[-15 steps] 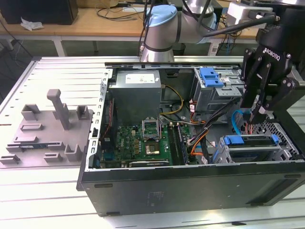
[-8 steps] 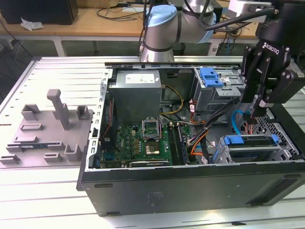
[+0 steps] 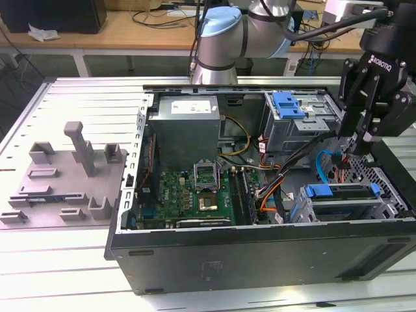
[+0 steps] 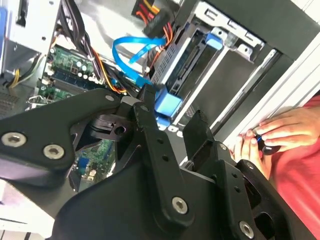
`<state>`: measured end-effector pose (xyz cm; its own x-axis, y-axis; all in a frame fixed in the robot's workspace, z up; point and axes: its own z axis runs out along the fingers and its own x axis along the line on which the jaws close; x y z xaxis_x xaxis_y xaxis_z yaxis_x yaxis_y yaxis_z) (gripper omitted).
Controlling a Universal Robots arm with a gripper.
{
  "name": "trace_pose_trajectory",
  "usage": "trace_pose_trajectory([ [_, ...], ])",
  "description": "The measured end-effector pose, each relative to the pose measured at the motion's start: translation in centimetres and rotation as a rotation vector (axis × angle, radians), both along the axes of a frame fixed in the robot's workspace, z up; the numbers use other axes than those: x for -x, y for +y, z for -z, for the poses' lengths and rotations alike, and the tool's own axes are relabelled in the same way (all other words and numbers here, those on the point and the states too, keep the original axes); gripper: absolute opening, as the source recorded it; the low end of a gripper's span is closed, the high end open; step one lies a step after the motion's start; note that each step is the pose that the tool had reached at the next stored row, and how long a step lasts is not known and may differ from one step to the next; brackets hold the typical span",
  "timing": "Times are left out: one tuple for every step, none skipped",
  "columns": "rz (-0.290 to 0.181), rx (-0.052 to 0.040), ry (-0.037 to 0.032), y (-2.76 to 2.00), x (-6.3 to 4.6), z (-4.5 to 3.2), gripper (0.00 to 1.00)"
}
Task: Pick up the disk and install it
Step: 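Insert the first disk wire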
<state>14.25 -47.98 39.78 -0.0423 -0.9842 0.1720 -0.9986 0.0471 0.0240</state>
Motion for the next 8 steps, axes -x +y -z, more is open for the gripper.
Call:
trace_pose_trajectory([
  [0.003,0.0,-0.0001,0.04,-0.2,0.02,0.5],
  [0.008,0.0001,0.0,0.12,-0.5,0.05,0.5],
  [0.011,0.0001,0.0,0.17,-0.7,0.07,0.5],
  [0.015,0.0,-0.0001,0.23,-0.9,0.09,0.5],
  [0.018,0.0001,0.0,0.28,-1.1,0.11,0.5],
  [0.021,0.0002,0.0,0.34,-1.3,0.13,0.5],
  [0.028,0.0,-0.0001,0.47,-1.8,0.2,0.5],
  [0.032,0.0001,0.0,0.55,-2.1,0.23,0.5],
])
